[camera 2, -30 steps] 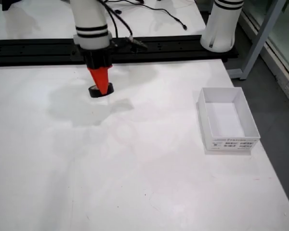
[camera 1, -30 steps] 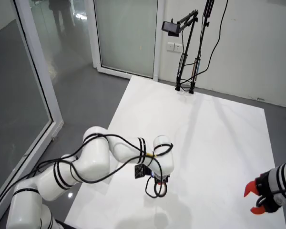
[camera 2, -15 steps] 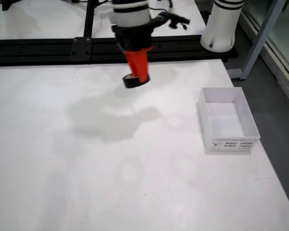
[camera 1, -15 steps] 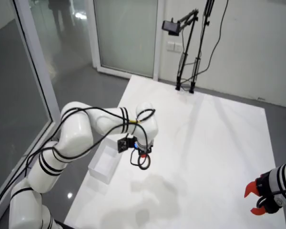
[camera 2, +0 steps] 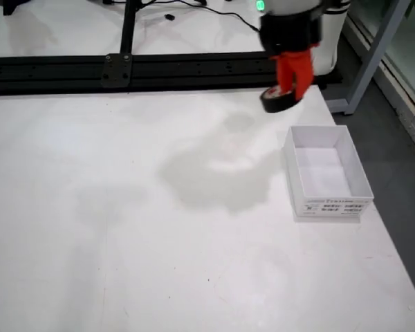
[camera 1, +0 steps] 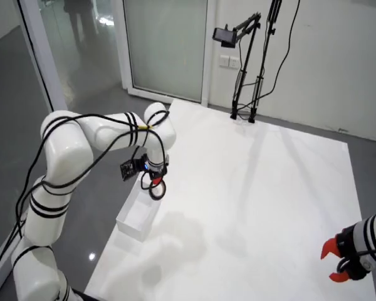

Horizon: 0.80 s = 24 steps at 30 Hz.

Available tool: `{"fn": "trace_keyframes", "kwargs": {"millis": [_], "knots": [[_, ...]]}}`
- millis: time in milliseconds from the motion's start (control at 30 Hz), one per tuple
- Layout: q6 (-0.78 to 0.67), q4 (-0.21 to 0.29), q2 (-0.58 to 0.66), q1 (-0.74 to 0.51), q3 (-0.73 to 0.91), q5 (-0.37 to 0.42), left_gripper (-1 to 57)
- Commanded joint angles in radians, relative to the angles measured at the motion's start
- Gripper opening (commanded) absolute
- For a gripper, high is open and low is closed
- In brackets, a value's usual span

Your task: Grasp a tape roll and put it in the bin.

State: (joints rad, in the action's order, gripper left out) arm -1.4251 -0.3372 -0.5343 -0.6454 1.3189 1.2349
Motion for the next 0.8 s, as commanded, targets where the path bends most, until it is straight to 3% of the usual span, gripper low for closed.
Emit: {"fn": "trace_keyframes", "kwargs": {"millis": [33, 200, 800], "knots": [[0.006, -0.023, 0.093, 0.211, 0.164, 0.009, -0.7], [0.006, -0.023, 0.024, 0.216, 0.164, -0.002, -0.7], [-0.018, -0.023, -0.200, 0.224, 0.164, -0.196, -0.8]]}}
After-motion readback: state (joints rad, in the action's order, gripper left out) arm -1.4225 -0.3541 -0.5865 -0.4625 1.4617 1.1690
